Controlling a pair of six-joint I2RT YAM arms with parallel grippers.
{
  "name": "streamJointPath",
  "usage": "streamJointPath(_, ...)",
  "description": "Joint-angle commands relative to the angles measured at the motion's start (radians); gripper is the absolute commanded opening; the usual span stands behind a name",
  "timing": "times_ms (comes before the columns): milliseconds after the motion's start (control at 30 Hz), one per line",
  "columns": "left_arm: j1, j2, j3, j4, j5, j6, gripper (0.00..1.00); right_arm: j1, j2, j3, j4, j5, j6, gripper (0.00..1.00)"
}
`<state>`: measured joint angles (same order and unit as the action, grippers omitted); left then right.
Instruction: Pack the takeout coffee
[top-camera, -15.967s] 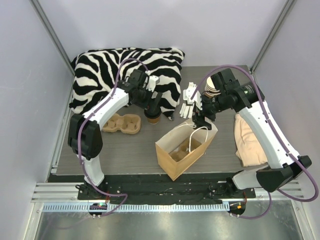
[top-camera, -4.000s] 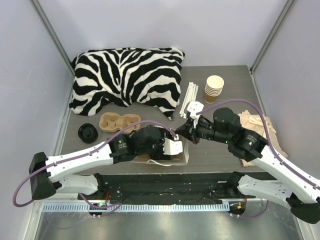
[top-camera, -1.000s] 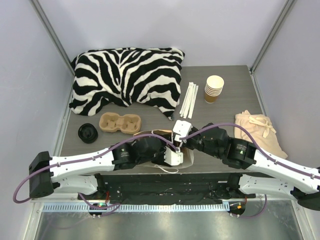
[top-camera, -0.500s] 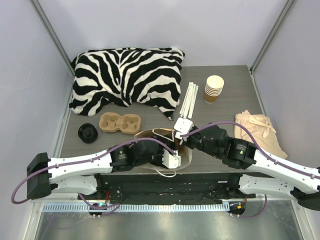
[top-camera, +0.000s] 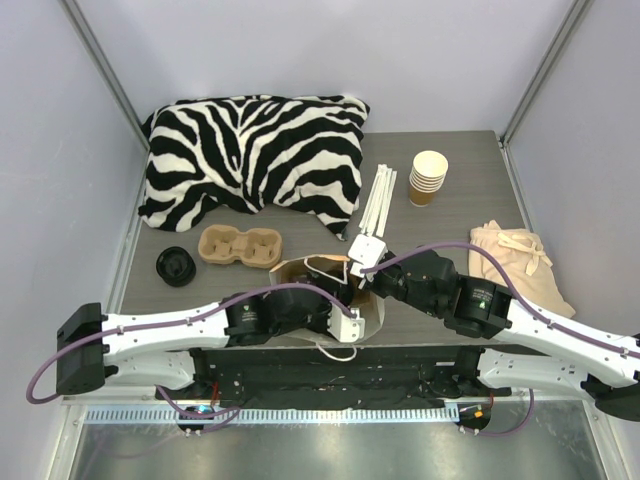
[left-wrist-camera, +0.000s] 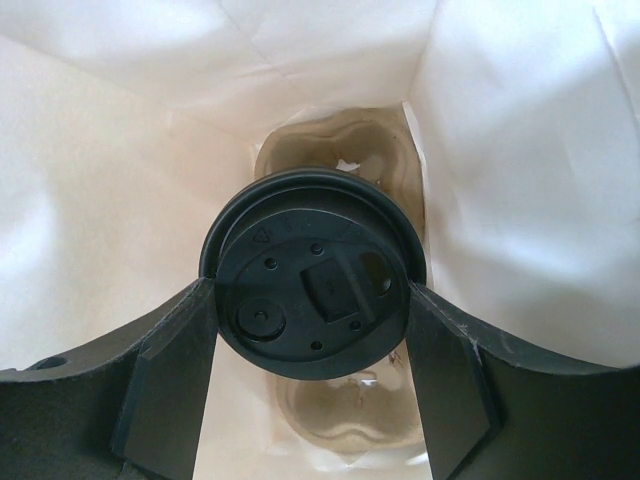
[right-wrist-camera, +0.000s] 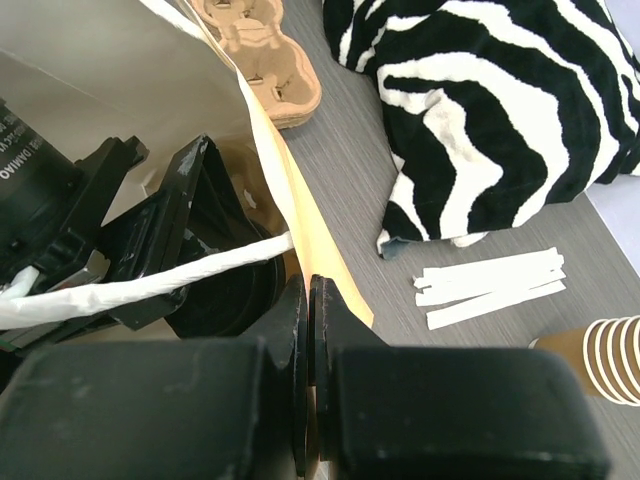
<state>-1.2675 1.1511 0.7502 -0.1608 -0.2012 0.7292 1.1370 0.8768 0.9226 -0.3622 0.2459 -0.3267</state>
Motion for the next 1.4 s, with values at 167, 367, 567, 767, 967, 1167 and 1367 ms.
streamJointPath(167,-0.01,-0.062,-0.023,0.061,0.032,0.081,0.0,0.003,-0.015,0.013,0.124,0.0,0.029,0.01)
streamJointPath(367,-0.013,-0.09,-0.002,0.035,0.06,0.098,0.0,0.003,-0.018,0.007,0.131,0.009,0.021,0.01)
streamJointPath(567,-0.01,-0.074,0.015,-0.037,0.079,0.078,0.0,0.003,-0.021,0.007,0.132,0.013,0.014,0.01)
streamJointPath(767,-0.009,-0.024,0.02,-0.06,0.051,0.053,0.0,0.001,-0.021,0.013,0.129,0.003,0.017,0.01)
streamJointPath(967,-0.009,-0.005,0.018,-0.031,0.029,0.049,0.0,0.001,-0.021,0.016,0.12,-0.01,0.034,0.01)
streamJointPath(1167,0.006,0.009,0.046,-0.02,0.011,0.05,0.0,0.0,-0.021,0.015,0.115,-0.026,0.052,0.01)
streamJointPath(1367,0.02,0.019,0.051,-0.019,0.014,0.055,0.0,-0.006,-0.016,0.019,0.106,-0.033,0.067,0.01)
